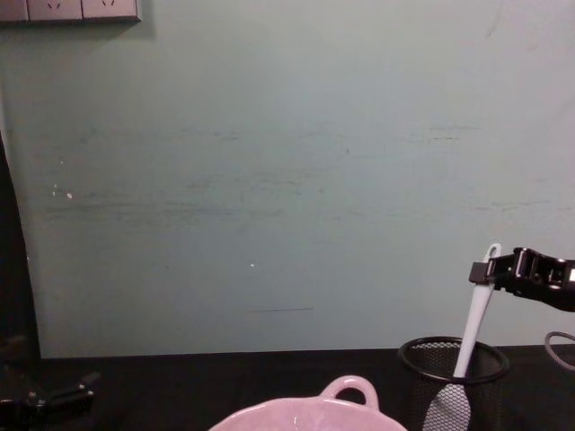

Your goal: Use the one hand to pick up the spoon and stir the clear water in the bowl.

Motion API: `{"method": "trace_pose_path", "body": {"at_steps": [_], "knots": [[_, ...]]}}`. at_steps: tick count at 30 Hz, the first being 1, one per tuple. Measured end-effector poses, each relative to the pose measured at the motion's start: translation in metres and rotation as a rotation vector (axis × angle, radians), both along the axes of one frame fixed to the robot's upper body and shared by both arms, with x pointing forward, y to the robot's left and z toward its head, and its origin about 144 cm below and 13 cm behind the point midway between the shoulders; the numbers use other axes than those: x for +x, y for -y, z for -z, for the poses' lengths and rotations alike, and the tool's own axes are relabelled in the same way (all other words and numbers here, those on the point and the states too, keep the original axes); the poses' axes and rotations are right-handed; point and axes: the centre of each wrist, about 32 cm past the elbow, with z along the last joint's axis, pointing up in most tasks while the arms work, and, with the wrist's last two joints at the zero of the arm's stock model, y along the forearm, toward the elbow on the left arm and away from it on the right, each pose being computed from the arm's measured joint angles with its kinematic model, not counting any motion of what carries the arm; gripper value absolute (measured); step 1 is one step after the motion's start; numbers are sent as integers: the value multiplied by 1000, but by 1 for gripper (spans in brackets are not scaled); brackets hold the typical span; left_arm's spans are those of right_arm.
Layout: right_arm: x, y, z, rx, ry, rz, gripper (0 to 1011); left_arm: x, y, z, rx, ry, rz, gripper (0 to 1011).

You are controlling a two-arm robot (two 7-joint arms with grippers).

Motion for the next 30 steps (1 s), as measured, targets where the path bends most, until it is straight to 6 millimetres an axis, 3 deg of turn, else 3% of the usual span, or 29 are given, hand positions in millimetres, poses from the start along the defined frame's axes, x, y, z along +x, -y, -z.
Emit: {"method": "trace_pose_path", "body": {"at_steps": [13,17,30], "knots": [[0,0,0,0,0,0,114,0,0,0,0,0,0,1011],[-8,-1,-6,-31,54,-6,114,0,0,0,0,0,0,1011],[-34,-2,-50,-156,211,-72,114,0,0,0,0,0,0,1011]]}}
